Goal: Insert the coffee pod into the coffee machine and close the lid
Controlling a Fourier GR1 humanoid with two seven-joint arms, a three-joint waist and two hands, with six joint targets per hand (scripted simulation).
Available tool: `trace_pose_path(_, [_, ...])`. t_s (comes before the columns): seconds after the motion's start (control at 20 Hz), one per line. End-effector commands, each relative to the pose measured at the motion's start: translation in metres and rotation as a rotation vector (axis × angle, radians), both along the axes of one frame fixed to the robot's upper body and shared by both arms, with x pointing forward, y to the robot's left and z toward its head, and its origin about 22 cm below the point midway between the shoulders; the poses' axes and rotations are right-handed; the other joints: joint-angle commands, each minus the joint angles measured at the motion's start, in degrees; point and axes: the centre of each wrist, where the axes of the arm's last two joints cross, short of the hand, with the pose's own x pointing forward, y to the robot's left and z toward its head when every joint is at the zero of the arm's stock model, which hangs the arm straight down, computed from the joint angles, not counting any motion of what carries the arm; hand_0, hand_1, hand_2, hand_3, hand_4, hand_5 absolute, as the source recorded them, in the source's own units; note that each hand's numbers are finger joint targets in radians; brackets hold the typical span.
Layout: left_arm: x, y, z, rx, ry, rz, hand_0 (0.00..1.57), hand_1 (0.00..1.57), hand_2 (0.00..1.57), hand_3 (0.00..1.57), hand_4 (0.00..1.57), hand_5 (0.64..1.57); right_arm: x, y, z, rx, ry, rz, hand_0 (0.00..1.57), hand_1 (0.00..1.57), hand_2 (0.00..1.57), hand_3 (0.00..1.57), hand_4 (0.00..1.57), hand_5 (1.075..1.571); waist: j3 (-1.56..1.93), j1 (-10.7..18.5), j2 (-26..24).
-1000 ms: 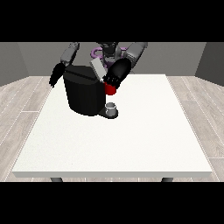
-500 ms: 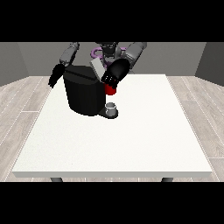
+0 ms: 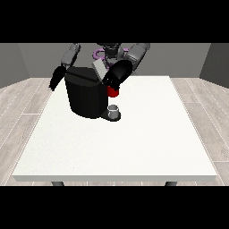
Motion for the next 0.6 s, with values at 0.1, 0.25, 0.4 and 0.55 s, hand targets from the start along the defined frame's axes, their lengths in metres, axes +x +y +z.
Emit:
trace_pose_path(0.1, [-0.001, 0.013, -0.006, 0.060, -0.066, 0.027, 0.92, 0.92, 0.98, 0.69, 0.00, 1.571, -0.004, 0.003, 0.003, -0.038, -0.015, 0.005, 0.00, 0.00, 0.00, 0.00, 0.15, 1.571, -0.08, -0.85, 1.11])
trace_pose_path(0.25, [-0.003, 0.012, 0.002, 0.058, -0.094, 0.018, 0.51, 0.51, 0.78, 0.60, 0.00, 1.571, -0.005, -0.002, -0.007, -0.009, -0.022, -0.019, 0.00, 0.00, 0.00, 0.00, 0.19, 1.571, -0.05, 0.34, 1.48])
trace_pose_path(0.4, [-0.002, 0.005, 0.006, 0.083, -0.121, 0.054, 0.00, 0.00, 0.63, 0.51, 0.00, 1.571, 0.007, 0.002, 0.017, -0.012, -0.041, -0.009, 0.00, 0.00, 0.00, 0.00, 0.11, 1.571, -0.06, 0.19, 3.21])
trace_pose_path(0.55, [-0.002, 0.005, 0.007, 0.079, -0.079, 0.036, 0.00, 0.00, 0.57, 0.47, 0.00, 1.571, 0.000, 0.001, -0.002, -0.023, 0.014, -0.030, 0.00, 0.00, 0.00, 0.00, 0.21, 1.571, -0.06, 1.00, -0.07])
